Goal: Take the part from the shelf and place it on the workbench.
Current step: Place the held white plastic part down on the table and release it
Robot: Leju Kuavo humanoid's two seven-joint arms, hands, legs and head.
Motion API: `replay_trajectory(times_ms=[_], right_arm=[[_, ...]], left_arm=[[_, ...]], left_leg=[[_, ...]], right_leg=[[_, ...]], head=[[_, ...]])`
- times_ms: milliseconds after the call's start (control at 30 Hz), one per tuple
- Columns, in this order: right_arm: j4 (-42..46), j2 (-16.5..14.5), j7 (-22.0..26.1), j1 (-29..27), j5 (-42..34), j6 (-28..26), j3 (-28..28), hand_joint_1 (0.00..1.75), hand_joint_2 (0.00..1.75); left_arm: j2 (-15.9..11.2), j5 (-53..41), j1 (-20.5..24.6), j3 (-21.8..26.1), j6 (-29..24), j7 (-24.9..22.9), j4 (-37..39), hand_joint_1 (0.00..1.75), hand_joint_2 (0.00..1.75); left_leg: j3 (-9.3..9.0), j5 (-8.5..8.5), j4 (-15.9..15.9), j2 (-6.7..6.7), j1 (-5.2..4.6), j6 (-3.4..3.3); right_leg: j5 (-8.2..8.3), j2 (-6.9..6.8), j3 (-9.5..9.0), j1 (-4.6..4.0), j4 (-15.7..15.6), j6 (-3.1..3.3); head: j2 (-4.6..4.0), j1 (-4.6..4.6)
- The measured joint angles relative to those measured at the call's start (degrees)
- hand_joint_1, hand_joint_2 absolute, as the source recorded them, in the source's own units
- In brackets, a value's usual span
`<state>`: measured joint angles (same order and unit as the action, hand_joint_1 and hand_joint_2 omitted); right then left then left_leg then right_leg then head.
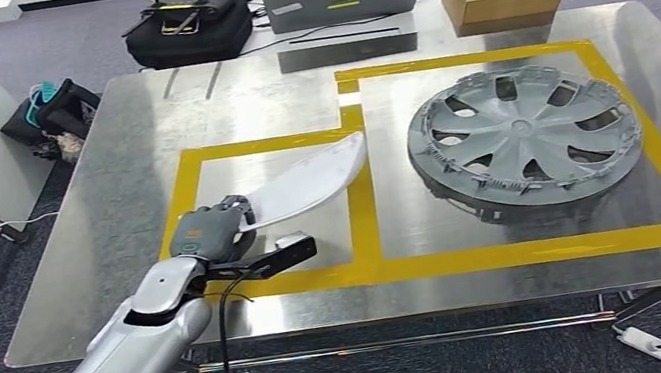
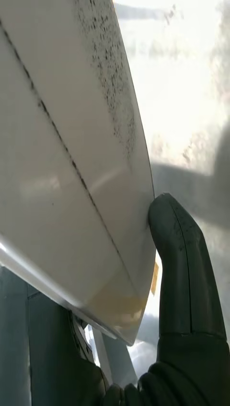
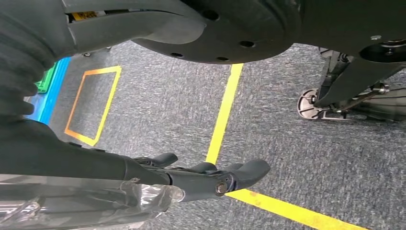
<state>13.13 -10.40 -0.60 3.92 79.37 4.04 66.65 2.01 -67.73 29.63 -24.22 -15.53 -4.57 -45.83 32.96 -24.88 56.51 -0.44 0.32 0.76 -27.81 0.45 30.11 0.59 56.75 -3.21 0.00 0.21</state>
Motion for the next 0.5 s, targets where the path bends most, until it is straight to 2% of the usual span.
replay_trajectory(times_ms=[267, 500], right_arm=[[-0.10, 0.01, -0.10, -0.01, 0.03, 0.06, -0.27, 0.00, 1.75], [-0.12, 0.09, -0.27, -0.02, 0.15, 0.18, -0.43, 0.00, 1.75]], left_arm=[[-0.38, -2.50, 0.52, -0.01, 0.56, -1.07, 2.01, 1.75, 1.75], [-1.16, -7.14, 1.37, 0.52, 4.64, -4.02, 4.43, 1.75, 1.75]], left_leg=[[0.00, 0.00, 0.00, 0.00, -0.01, 0.00], [-0.01, 0.02, 0.00, 0.00, 0.00, 0.02]], right_leg=[[0.00, 0.00, -0.02, 0.00, 0.00, 0.00], [0.01, 0.00, -0.02, 0.00, 0.00, 0.00]], head=[[0.00, 0.01], [0.00, 0.00]])
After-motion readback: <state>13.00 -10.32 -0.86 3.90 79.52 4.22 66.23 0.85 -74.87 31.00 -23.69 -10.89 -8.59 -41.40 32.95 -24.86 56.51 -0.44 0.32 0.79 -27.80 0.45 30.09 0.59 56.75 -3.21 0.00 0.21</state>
